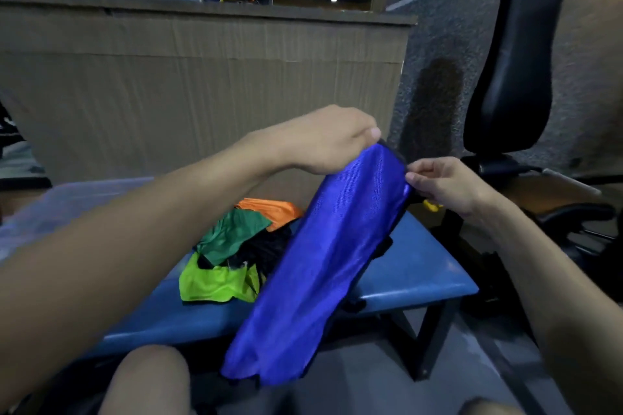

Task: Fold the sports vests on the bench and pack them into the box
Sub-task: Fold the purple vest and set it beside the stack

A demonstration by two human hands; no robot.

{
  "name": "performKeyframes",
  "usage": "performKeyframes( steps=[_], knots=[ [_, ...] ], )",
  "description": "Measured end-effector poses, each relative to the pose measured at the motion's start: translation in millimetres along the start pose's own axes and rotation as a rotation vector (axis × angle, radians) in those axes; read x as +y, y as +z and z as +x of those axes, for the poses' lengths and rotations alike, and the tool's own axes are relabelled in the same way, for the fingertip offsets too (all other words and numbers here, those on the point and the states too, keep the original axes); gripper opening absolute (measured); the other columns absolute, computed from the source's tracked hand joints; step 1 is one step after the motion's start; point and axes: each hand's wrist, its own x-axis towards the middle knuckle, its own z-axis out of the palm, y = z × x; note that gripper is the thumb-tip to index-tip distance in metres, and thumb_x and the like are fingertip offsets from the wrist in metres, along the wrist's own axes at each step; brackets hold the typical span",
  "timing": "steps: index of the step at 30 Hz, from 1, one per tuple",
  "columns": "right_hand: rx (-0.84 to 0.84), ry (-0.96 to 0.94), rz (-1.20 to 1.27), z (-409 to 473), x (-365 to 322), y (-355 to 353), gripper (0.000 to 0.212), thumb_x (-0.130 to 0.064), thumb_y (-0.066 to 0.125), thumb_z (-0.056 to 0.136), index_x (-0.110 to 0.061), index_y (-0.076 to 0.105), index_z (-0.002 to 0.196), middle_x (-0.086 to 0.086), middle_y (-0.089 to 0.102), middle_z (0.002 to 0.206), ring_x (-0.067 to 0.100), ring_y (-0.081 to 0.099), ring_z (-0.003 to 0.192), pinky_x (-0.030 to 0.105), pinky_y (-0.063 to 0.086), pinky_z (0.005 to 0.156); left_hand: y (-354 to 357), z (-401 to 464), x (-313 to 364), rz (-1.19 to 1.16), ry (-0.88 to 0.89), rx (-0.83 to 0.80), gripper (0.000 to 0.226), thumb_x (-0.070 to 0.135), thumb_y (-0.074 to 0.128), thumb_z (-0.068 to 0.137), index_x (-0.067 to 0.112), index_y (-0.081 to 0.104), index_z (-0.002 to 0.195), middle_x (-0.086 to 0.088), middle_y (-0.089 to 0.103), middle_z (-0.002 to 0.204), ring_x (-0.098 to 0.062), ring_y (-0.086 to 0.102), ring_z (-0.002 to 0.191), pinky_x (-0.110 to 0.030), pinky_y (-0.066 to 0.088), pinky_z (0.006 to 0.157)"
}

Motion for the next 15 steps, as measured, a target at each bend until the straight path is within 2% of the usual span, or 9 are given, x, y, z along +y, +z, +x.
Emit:
performKeyframes(
  steps=[3, 5, 8, 10, 12, 15],
  knots=[
    [0.045, 0.118, 0.046, -16.6, 2.6, -37.1, 0.017, -0.006, 0.056, 0.101, -0.015, 0.058, 0.086, 0.001, 0.044, 0.064, 0.006, 0.038, 0.046, 0.014, 0.027, 0.039, 27.3, 23.5, 17.1, -0.217, 0.026, 0.037, 0.034, 0.027, 0.035, 0.110, 0.013, 0.048, 0.083, -0.002, 0.050, 0.082, -0.020, 0.049, 0.082, -0.036, 0.034, 0.072],
    [0.131, 0.149, 0.015, -21.3, -13.1, -64.7, 0.017, -0.008, 0.054, 0.102, -0.018, 0.058, 0.089, -0.001, 0.046, 0.058, 0.005, 0.039, 0.041, 0.012, 0.027, 0.033, 41.9, 38.1, 27.8, -0.361, 0.031, 0.093, 0.035, 0.022, 0.037, 0.109, 0.016, 0.042, 0.075, -0.001, 0.047, 0.075, -0.015, 0.045, 0.073, -0.037, 0.039, 0.070],
    [0.289, 0.096, -0.063, 2.8, -52.7, -85.4, 0.018, -0.013, 0.055, 0.103, -0.021, 0.060, 0.088, -0.010, 0.054, 0.049, 0.001, 0.049, 0.036, 0.014, 0.037, 0.032, 47.8, 54.2, 33.0, -0.557, 0.010, 0.217, 0.040, 0.012, 0.037, 0.107, 0.019, 0.036, 0.068, 0.003, 0.040, 0.067, -0.007, 0.033, 0.057, -0.025, 0.032, 0.058],
    [0.328, 0.013, -0.107, 37.9, -75.1, -74.6, 0.018, -0.013, 0.054, 0.104, -0.023, 0.059, 0.089, -0.005, 0.060, 0.061, 0.003, 0.058, 0.039, 0.016, 0.045, 0.035, 47.0, 59.0, 21.0, -0.647, -0.045, 0.322, 0.041, 0.012, 0.038, 0.107, 0.020, 0.037, 0.067, 0.006, 0.040, 0.065, -0.007, 0.034, 0.059, -0.028, 0.031, 0.060],
    [0.286, -0.049, -0.139, 81.5, -81.8, -44.9, 0.014, -0.009, 0.051, 0.105, -0.019, 0.058, 0.098, 0.005, 0.057, 0.076, 0.007, 0.062, 0.041, 0.020, 0.051, 0.038, 48.7, 56.5, -5.5, -0.652, -0.136, 0.392, 0.038, 0.016, 0.039, 0.108, 0.020, 0.042, 0.070, 0.005, 0.045, 0.067, -0.012, 0.041, 0.067, -0.034, 0.033, 0.065],
    [0.147, -0.072, -0.255, 143.1, -66.3, 23.4, 0.008, -0.005, 0.048, 0.105, -0.008, 0.055, 0.106, 0.011, 0.052, 0.075, 0.011, 0.064, 0.041, 0.026, 0.055, 0.040, 69.9, 34.3, -60.4, -0.537, -0.263, 0.410, 0.041, 0.021, 0.040, 0.109, 0.020, 0.039, 0.068, 0.004, 0.044, 0.066, -0.016, 0.042, 0.069, -0.034, 0.027, 0.063]
  ],
)
